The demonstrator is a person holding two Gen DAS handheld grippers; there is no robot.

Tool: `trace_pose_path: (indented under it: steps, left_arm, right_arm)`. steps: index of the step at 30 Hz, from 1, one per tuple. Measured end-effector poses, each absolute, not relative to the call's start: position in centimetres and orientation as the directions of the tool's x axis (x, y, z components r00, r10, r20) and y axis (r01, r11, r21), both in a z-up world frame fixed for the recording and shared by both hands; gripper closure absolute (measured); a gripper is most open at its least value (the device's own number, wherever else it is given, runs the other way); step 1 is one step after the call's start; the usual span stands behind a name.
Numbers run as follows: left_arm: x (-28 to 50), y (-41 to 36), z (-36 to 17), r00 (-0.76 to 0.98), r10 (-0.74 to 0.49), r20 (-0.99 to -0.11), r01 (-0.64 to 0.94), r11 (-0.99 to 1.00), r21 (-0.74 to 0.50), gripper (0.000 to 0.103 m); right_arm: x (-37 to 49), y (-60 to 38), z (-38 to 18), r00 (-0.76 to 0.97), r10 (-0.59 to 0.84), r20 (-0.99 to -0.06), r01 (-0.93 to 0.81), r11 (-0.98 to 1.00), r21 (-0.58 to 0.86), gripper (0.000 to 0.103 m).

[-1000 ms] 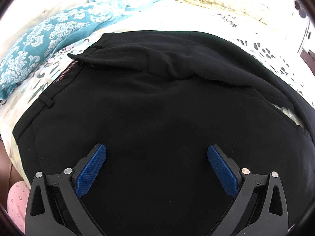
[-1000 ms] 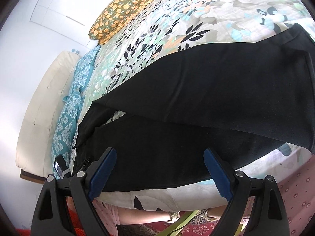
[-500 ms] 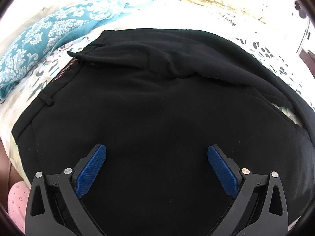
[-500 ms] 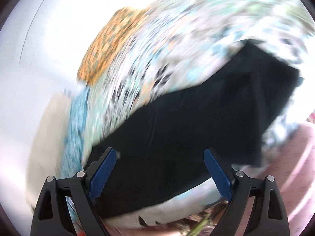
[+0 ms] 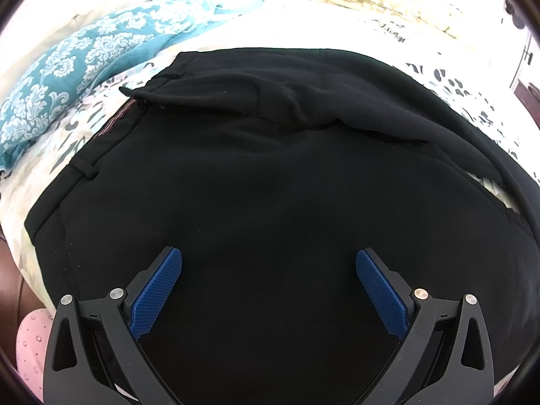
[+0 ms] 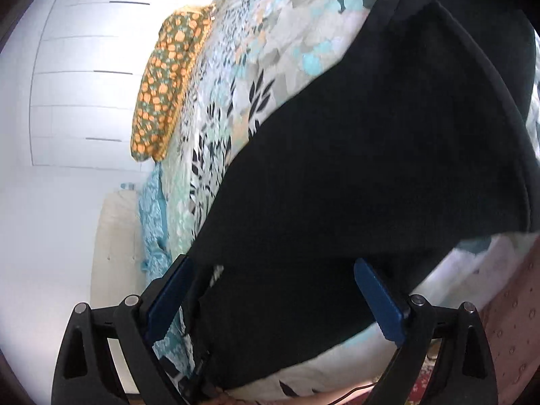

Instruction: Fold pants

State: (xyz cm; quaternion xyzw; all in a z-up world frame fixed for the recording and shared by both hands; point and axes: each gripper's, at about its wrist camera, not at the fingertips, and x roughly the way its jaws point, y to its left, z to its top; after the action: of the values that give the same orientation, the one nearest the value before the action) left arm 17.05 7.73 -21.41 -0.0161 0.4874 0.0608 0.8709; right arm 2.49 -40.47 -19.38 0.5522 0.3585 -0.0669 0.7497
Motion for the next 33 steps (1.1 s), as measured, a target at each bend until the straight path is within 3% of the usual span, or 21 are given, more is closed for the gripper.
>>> trace_pose_path:
  steps: [7, 10, 12, 13, 15, 24, 33]
  left_arm:
    - [17.1, 7.7, -21.5, 0.523, 0.106, -0.846, -0.132, 0.99, 0.043, 0.0]
    - [17.0, 7.7, -21.6, 0.526, 0.101, -0.845, -0.126, 0.991, 0.04, 0.0]
    - [17.0, 7.6, -21.6, 0.526, 0.102, -0.844, -0.127, 0.991, 0.041, 0.0]
    - [17.0, 7.6, -21.6, 0.526, 0.103, -0.844, -0.127, 0.991, 0.042, 0.0]
    - [17.1, 7.5, -21.6, 0.526, 0.103, -0.844, -0.127, 0.991, 0.042, 0.0]
    - [17.9, 7.4, -20.8, 0.461, 0.068, -0.885, -0.117, 0.993, 0.016, 0.001]
    - [27.8, 10.2, -15.4, 0.449, -0.286, -0.846, -0.19, 0.895, -0.404, 0.001]
  right_arm:
    - [1.4, -41.9, -17.9, 0.731, 0.134, -0.669, 0.546, 0.473, 0.692, 0.012]
    - [1.2, -43.0, -18.1, 0.726, 0.106, -0.68, 0.567, 0.468, 0.678, 0.03]
    - [1.0, -43.7, -18.4, 0.711, 0.088, -0.698, 0.592, 0.461, 0.661, 0.056]
    - [0.7, -44.0, -18.5, 0.706, 0.078, -0.704, 0.602, 0.457, 0.655, 0.064]
    - [0.3, -44.7, -18.7, 0.697, 0.077, -0.713, 0.613, 0.452, 0.648, 0.094]
    - [1.4, -44.1, -13.2, 0.746, 0.057, -0.664, 0.481, 0.644, 0.595, 0.097]
    - [2.4, -41.7, -6.7, 0.819, 0.065, -0.57, 0.327, 0.764, 0.557, 0.097]
